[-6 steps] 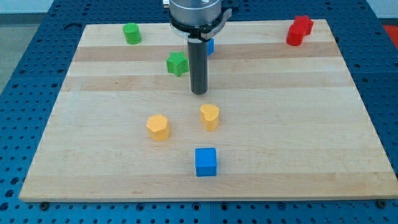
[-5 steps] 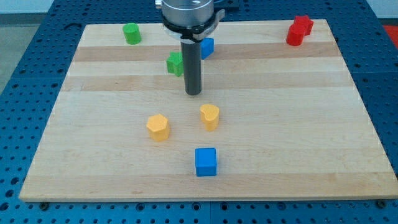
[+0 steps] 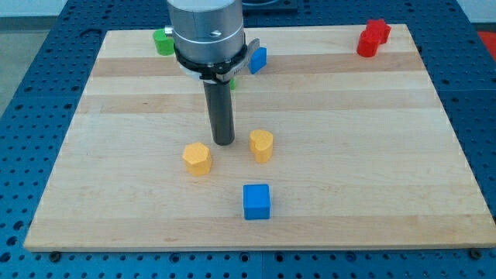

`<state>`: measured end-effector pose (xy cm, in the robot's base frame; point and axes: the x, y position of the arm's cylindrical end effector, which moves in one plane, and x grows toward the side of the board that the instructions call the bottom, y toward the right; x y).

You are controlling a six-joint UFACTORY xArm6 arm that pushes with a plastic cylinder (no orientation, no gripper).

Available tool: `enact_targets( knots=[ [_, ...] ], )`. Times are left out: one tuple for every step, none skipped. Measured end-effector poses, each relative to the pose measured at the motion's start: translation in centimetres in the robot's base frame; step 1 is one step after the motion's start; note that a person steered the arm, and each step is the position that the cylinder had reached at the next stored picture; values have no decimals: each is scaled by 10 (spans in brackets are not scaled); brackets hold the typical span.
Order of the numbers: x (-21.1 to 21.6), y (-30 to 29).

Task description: Point at the yellow hexagon

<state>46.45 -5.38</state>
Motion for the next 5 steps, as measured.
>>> enact_targets(
  knots=[
    [0,0],
    [6,0],
    [8,0],
    [14,0],
    [28,0]
  ],
)
